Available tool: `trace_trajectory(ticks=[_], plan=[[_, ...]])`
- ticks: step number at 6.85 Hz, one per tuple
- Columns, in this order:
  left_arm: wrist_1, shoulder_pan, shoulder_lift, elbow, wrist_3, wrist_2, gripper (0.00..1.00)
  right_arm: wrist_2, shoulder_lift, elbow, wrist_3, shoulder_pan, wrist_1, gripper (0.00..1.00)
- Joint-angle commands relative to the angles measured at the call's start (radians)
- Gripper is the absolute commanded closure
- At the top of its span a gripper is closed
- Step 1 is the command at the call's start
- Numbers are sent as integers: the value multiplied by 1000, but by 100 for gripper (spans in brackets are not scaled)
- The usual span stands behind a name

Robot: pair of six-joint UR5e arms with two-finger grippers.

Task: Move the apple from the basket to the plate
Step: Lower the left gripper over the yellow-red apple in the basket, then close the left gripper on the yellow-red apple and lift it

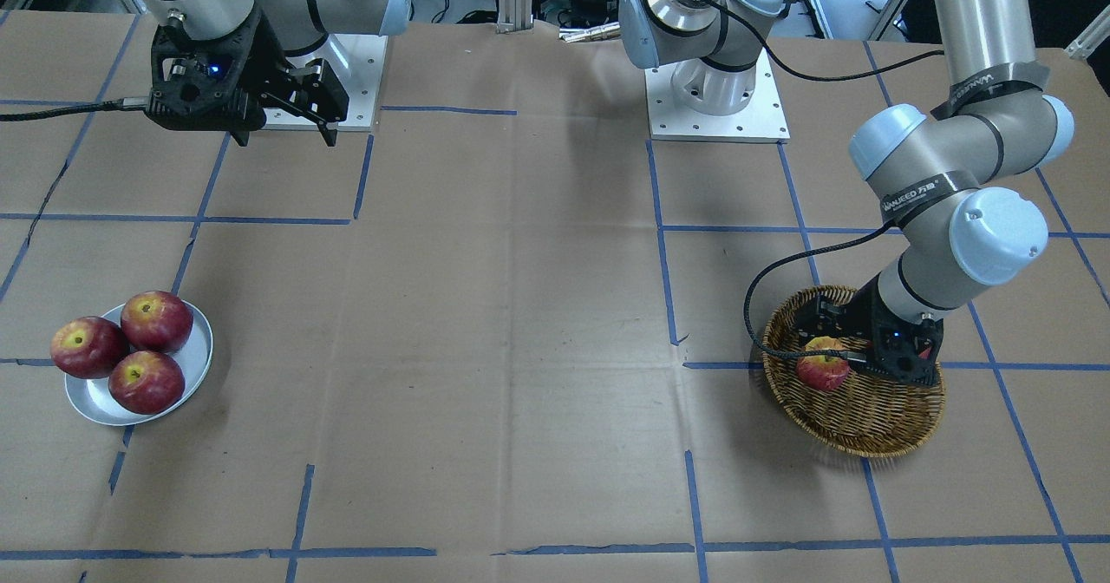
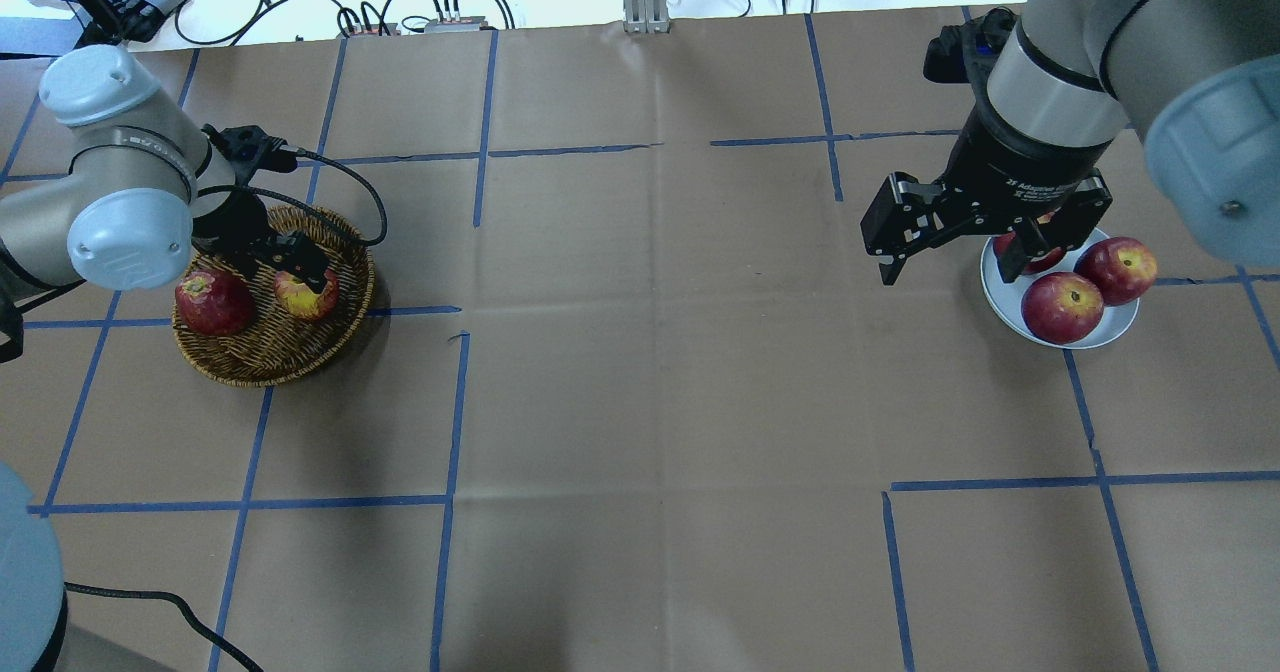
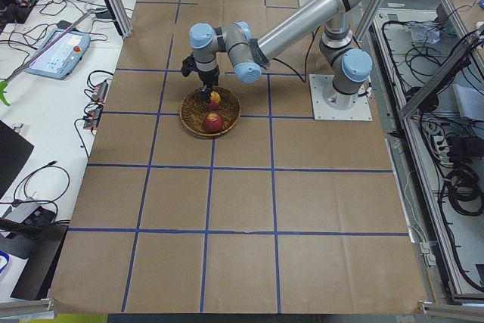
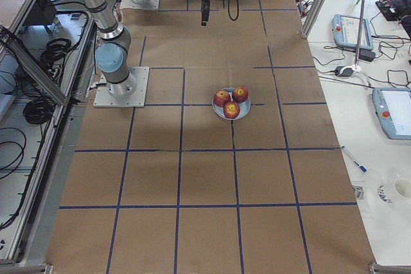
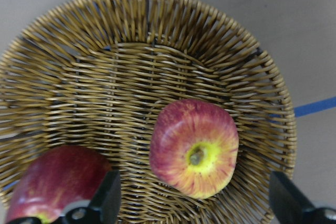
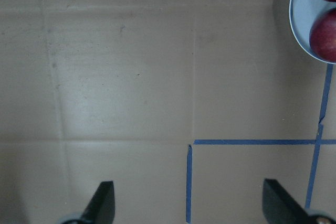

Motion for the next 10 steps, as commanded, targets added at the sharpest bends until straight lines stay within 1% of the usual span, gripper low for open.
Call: trace_trajectory(ticks=[1,3,6,7,9,10], plan=[[21,0,-39,-4,-9,4,1,29,2,3,0,0,0,0],[23,0,-70,5,-18,1,1,31,2,0,-2,-1,-3,0],[23,0,-82,-4,-18,-2,1,33,2,-4,-3,-1,-6,0],[23,0,-87,7,-18,-3,8,31,3,-3,-6,-1,-31,0],[23,0,-90,11,-18,-2,37,33,2,-6,-8,0,-38,0],[23,-1,-88,14,-18,-2,44,33,3,-6,-8,0,-40,0]])
